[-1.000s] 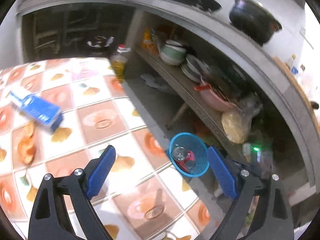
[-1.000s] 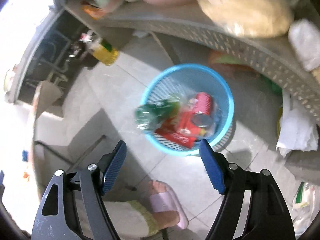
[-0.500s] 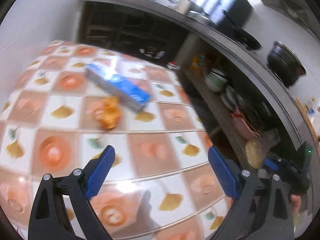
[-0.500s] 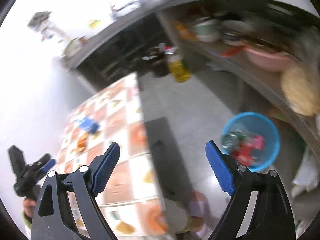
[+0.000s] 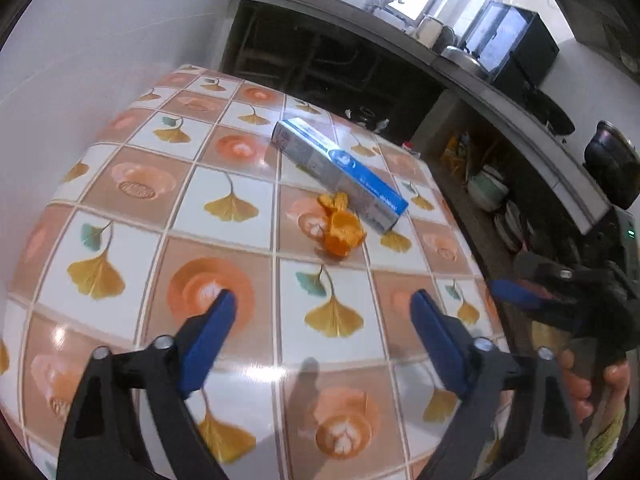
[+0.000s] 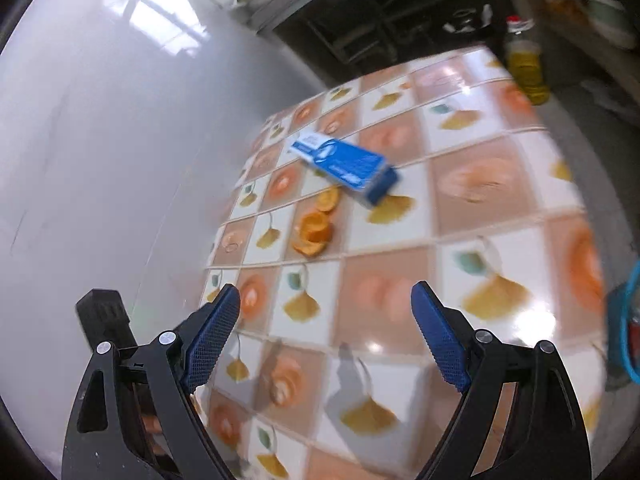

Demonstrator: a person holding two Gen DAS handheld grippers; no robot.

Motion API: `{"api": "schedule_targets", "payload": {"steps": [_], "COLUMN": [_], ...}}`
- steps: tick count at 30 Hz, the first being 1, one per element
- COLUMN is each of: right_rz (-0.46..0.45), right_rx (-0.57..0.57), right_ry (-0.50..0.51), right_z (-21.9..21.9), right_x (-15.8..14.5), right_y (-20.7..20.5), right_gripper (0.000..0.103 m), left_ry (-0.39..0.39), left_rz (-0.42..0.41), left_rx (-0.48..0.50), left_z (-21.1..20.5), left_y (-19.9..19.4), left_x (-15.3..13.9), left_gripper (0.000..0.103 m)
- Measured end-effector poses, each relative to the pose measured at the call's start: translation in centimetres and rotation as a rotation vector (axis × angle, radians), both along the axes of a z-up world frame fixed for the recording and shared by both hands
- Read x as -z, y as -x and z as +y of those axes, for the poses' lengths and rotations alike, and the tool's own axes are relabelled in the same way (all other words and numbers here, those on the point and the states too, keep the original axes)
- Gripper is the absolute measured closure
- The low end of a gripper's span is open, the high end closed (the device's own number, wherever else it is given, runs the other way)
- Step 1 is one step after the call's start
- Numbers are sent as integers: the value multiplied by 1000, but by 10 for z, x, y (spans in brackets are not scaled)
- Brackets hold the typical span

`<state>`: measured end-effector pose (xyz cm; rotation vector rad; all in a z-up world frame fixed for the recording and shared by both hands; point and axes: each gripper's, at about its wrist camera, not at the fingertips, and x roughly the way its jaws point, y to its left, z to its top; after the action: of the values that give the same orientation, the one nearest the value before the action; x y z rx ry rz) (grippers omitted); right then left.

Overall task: Collect trash
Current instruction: 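Return both tools to the table above the toothpaste box and peel, then grasp the orange peel with the left gripper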

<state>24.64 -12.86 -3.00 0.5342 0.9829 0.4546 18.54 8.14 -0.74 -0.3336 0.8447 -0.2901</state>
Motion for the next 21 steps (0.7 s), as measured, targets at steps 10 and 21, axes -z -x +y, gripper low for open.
{"api": "schedule_targets", "payload": {"steps": [10, 21], "right_rz": [37, 45], "right_rx": [-16, -16], "right_ry": [36, 66], "right_z": [34, 29], "right_x": [14, 21], "right_y": [-46, -51], "right_gripper": [41, 52], "left_ry": [31, -18], "left_rz": [109, 185], "left_rx": [87, 140], "left_z": [-26, -38], "left_y": [-92, -108], "left_x": [20, 51], "left_gripper": [58, 99]}}
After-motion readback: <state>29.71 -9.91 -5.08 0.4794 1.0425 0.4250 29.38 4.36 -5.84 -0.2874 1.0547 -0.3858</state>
